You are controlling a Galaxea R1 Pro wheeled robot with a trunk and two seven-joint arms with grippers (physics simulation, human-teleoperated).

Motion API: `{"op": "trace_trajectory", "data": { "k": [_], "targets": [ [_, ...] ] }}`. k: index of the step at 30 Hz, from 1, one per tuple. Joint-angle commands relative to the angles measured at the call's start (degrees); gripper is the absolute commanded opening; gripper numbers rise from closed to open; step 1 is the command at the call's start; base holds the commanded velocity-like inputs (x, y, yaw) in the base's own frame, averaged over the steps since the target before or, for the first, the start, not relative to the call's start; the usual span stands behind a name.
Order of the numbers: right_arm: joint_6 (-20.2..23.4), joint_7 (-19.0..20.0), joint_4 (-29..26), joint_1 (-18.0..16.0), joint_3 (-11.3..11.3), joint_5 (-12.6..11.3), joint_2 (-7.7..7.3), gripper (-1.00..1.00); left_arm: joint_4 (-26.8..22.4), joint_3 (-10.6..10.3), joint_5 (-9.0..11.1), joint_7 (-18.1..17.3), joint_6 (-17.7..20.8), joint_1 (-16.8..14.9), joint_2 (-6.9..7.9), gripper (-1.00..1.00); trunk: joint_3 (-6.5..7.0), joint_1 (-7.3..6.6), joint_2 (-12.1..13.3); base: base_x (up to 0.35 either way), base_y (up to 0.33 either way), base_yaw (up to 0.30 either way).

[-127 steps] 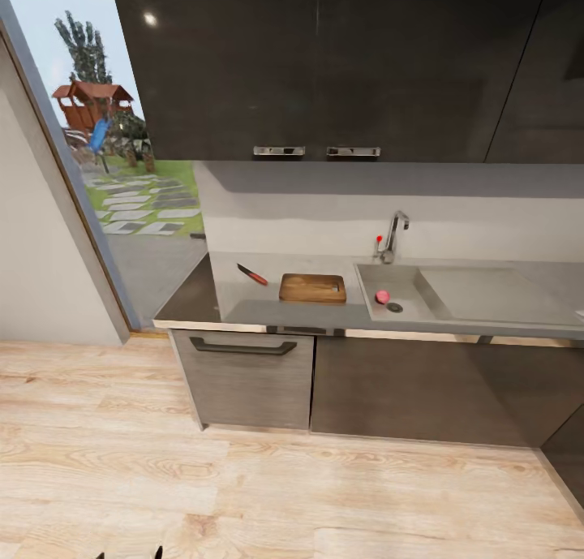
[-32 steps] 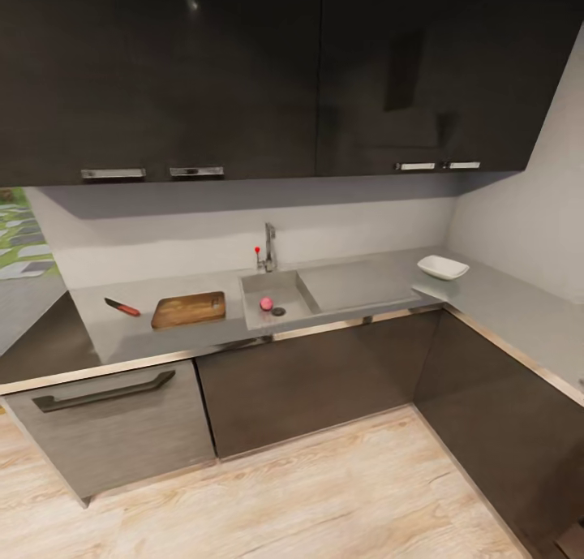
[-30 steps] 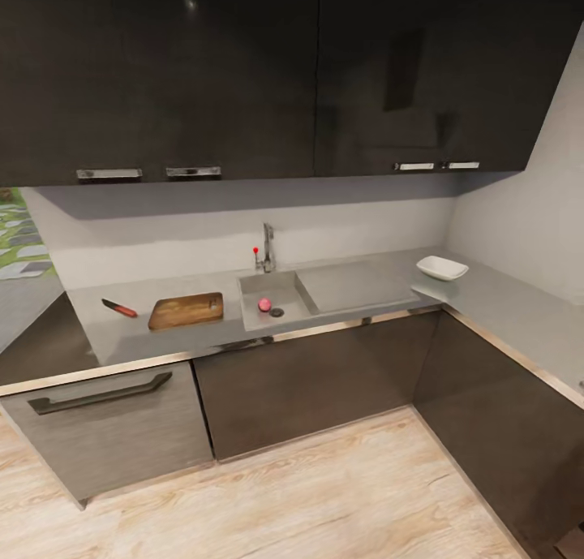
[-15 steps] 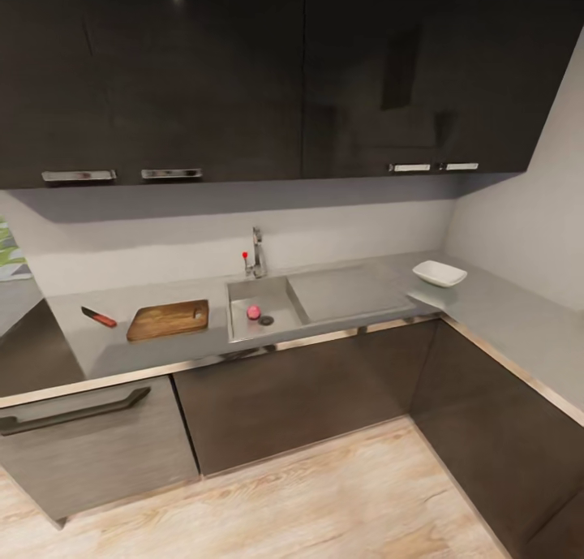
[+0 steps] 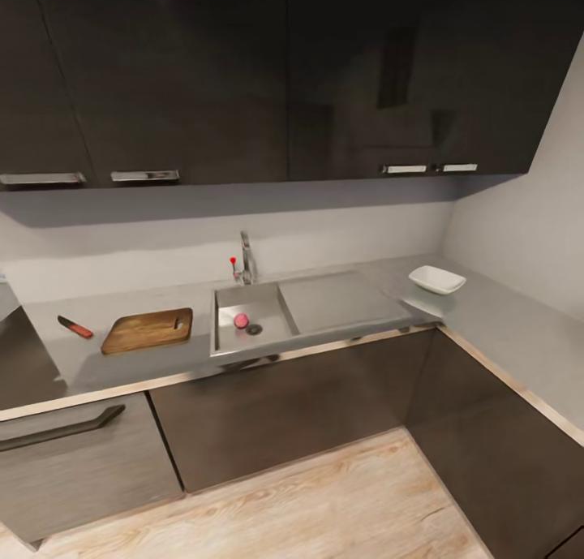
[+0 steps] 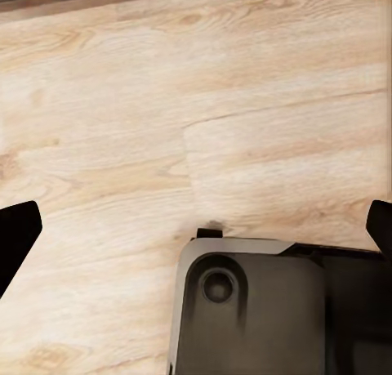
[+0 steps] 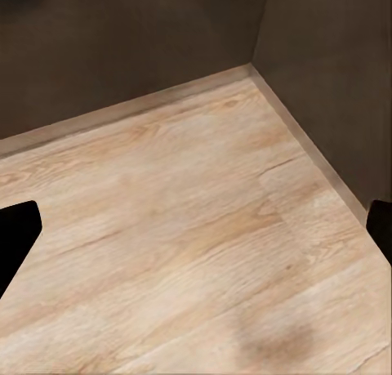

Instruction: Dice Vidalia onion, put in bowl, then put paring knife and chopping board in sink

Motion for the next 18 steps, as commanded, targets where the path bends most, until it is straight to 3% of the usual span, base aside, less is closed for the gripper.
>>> {"op": "trace_trajectory", "data": {
  "k": [1, 6, 9, 10, 12, 15, 18],
  "targets": [
    [-0.04, -0.05, -0.68, -0.02, 0.13, -0.53, -0.04, 1.0, -0.06, 0.08, 0.04, 0.0, -0.09, 0.0, -0.04, 1.0, -0.1, 0.05, -0.11, 0.097, -0.106, 0.0],
    [4.81, -4.59, -10.2, -1.41, 0.12, -0.36, -0.1, 1.0, 0.01, 0.07, 0.04, 0.0, -0.09, -0.02, -0.05, 1.0, -0.1, 0.05, -0.11, 0.032, -0.041, 0.0],
    [12.09, -9.85, -19.9, -2.36, 0.11, -0.37, -0.33, 1.0, 0.39, 0.08, 0.04, 0.0, -0.09, -0.02, -0.07, 1.0, -0.1, 0.05, -0.11, 0.006, -0.008, 0.0],
    [17.79, -12.25, -27.05, -2.66, 0.1, -0.33, -0.42, 1.0, 0.56, 0.09, 0.04, 0.0, -0.12, -0.01, -0.09, 1.0, -0.1, 0.05, -0.11, 0.002, -0.003, 0.0],
    [25.09, -14.04, -35.59, -3.38, 0.01, -0.33, -0.67, 1.0, 0.66, 0.07, 0.04, 0.0, -0.12, 0.0, -0.08, 1.0, -0.1, 0.05, -0.11, 0.001, -0.001, 0.0],
    [30.08, -15.28, -40.39, -7.2, -0.13, -0.31, -1.56, 1.0, 0.71, 0.04, 0.04, 0.0, -0.15, 0.01, -0.1, 1.0, -0.1, 0.05, -0.11, 0.0, 0.0, 0.0],
    [38.56, -16.7, -42.17, -14.06, -0.87, -0.39, -3.79, 1.0, 0.8, 0.02, 0.04, 0.0, -0.17, 0.0, -0.11, 1.0, -0.1, 0.05, -0.11, 0.0, 0.0, 0.0]
  ]
}}
